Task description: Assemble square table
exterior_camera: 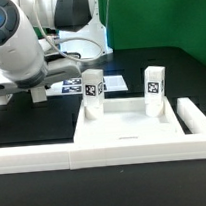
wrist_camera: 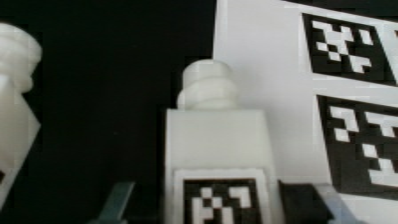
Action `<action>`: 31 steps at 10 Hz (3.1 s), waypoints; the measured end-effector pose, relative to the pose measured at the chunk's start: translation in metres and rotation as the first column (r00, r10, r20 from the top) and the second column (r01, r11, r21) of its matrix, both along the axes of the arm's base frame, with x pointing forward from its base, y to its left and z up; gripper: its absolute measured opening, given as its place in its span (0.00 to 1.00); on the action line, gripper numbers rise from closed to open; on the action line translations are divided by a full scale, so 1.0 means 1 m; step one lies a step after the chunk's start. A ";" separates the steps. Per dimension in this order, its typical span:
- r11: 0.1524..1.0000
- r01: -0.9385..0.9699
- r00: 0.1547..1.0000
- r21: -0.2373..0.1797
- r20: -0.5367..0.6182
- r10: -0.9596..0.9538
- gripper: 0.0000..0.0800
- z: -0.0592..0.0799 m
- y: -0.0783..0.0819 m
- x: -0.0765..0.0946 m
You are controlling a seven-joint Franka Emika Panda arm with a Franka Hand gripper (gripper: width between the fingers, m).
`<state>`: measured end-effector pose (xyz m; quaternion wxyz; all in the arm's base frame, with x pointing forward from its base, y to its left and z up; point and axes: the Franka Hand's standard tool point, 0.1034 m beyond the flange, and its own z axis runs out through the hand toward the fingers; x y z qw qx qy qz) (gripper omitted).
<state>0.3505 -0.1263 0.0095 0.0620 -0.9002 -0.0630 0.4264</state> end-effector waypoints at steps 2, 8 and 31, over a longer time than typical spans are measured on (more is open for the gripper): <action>1.000 -0.003 1.000 0.002 0.000 0.003 0.36 0.000 0.001 0.000; 0.995 -0.059 0.998 0.074 -0.005 0.060 0.36 0.082 0.004 0.036; 0.997 0.082 0.598 -0.007 0.800 -0.044 0.36 0.203 0.111 0.151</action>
Offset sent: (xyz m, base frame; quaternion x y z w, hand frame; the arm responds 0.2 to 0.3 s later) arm 0.0000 0.0000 0.0000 0.0000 0.0000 0.0000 1.0000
